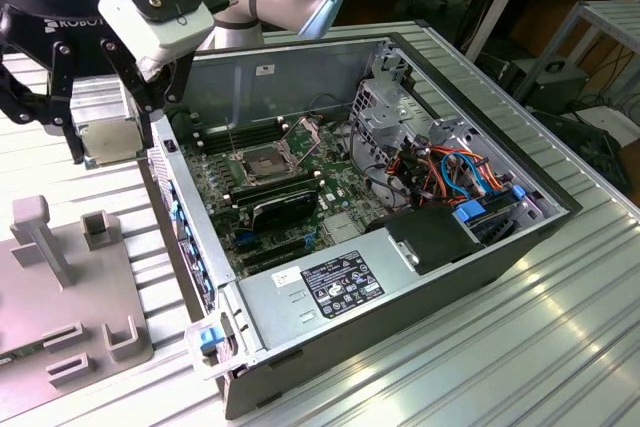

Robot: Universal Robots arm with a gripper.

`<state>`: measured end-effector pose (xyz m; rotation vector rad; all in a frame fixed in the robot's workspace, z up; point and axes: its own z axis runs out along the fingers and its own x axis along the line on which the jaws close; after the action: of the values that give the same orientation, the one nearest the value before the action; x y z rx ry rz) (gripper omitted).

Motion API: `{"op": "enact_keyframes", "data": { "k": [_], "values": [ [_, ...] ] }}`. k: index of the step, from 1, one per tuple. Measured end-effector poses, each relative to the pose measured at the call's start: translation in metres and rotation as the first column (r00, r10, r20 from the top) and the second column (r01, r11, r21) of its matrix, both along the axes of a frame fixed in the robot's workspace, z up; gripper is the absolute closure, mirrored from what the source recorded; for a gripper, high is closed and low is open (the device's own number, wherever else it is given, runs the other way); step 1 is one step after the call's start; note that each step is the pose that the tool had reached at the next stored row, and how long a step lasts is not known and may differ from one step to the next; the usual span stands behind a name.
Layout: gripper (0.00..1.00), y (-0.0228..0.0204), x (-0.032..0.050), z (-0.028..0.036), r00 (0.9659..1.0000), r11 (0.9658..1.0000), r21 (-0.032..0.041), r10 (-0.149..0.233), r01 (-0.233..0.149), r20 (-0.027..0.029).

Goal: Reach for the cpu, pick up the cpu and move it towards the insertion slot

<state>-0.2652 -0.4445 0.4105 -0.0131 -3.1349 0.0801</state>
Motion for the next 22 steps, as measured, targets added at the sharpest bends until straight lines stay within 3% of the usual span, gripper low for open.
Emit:
{"op": "enact_keyframes", "data": {
  "k": [7,22],
  "values": [
    [0.45,0.0,0.0151,0.0,1.0,1.0,-0.0001,0.0,0.0,0.0],
    [0.45,0.0,0.0362,-0.0001,1.0,1.0,-0.0001,0.0,0.0,0.0]
  ]
}}
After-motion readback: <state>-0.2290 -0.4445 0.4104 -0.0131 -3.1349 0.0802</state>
